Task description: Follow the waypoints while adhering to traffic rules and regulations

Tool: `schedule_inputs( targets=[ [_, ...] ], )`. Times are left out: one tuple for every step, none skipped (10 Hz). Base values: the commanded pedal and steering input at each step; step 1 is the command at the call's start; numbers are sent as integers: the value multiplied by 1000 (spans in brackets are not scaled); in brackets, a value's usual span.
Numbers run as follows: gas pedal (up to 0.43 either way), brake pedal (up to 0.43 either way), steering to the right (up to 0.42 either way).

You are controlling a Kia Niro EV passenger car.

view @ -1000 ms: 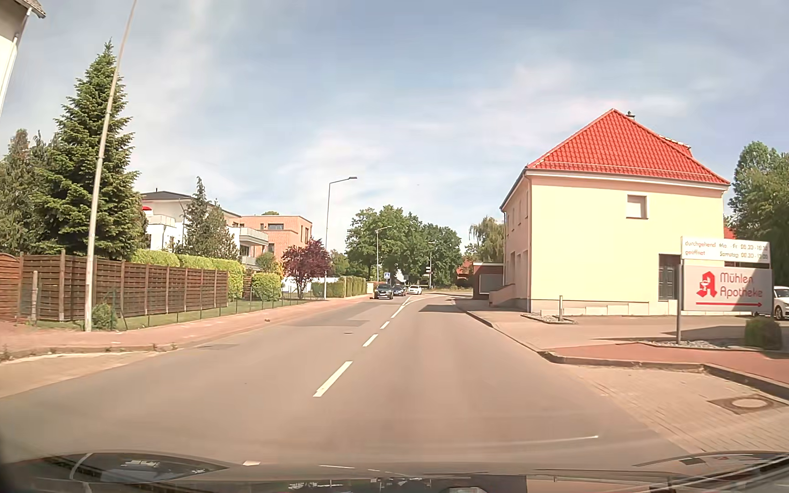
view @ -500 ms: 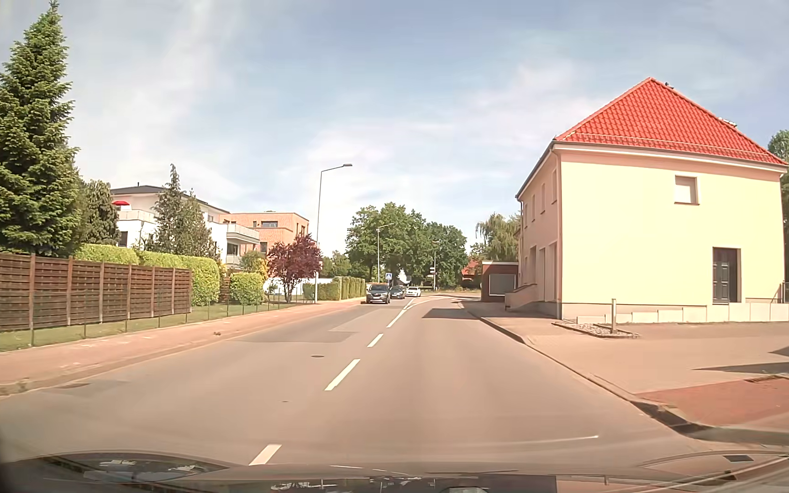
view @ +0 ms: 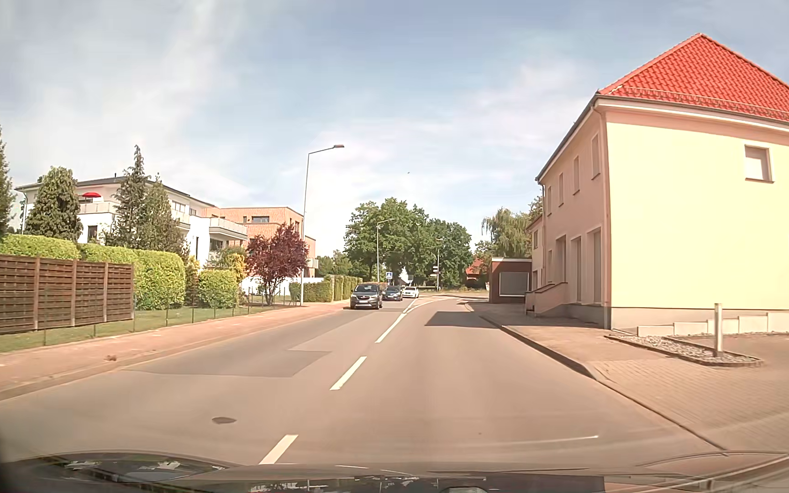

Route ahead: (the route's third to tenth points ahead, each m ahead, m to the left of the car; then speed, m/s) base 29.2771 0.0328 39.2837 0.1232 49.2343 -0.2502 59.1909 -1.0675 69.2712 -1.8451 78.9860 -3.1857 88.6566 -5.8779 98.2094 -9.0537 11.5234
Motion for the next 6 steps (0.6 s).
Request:
schedule_inputs(
  targets=[
    [248,0,4],
    [248,0,7],
    [248,0,7],
    [248,0,7],
    [248,0,8],
    [248,0,7]
  ],
)
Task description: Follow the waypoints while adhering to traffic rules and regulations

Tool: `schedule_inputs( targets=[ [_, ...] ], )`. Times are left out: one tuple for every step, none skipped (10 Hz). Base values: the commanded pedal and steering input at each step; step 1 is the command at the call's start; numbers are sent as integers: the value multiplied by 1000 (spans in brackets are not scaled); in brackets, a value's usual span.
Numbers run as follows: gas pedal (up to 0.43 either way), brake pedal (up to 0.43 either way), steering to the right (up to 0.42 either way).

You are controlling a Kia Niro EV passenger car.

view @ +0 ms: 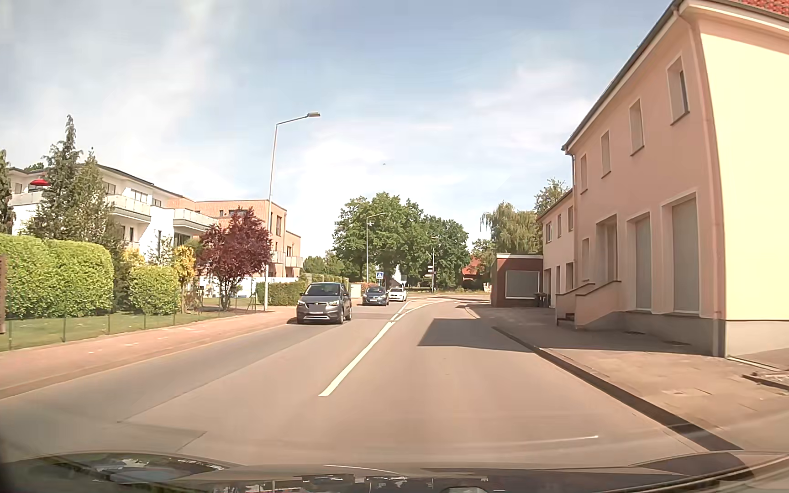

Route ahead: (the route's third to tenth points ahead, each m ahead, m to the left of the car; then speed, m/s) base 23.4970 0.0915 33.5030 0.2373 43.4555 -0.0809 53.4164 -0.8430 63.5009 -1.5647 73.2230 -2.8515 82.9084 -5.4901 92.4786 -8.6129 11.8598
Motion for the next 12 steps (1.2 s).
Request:
schedule_inputs(
  targets=[
    [248,0,7],
    [248,0,7],
    [248,0,7],
    [248,0,7],
    [248,0,6],
    [248,0,6],
    [248,0,6],
    [248,0,6],
    [248,0,5],
    [248,0,5],
    [248,0,4],
    [248,0,4]
  ],
)
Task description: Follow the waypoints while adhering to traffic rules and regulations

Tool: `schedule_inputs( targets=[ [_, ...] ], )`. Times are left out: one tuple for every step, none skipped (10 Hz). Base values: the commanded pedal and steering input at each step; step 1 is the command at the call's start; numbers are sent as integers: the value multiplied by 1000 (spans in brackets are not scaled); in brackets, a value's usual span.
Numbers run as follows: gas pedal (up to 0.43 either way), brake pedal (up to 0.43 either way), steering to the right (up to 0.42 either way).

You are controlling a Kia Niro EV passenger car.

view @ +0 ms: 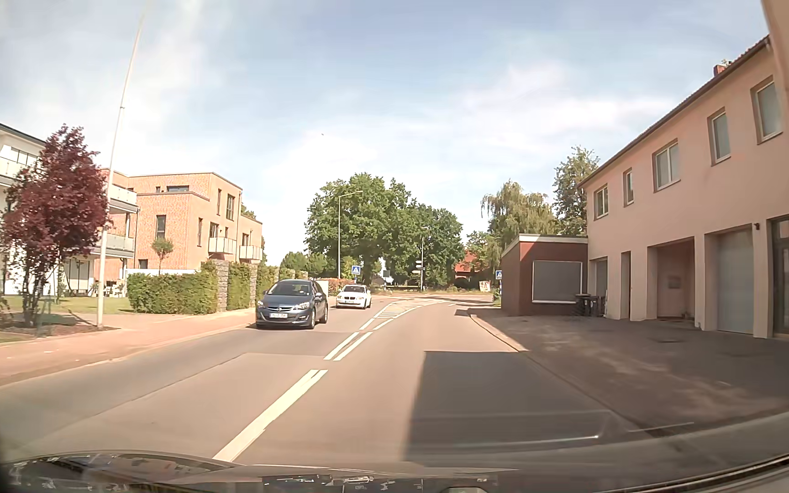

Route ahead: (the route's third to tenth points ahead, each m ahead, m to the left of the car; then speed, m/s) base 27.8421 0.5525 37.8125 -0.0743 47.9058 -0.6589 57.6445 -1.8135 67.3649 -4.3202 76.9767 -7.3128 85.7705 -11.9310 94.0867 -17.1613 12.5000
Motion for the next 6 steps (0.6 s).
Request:
schedule_inputs(
  targets=[
    [248,0,4],
    [248,0,4],
    [248,0,4],
    [248,0,4],
    [240,0,3],
    [228,0,2]
  ],
)
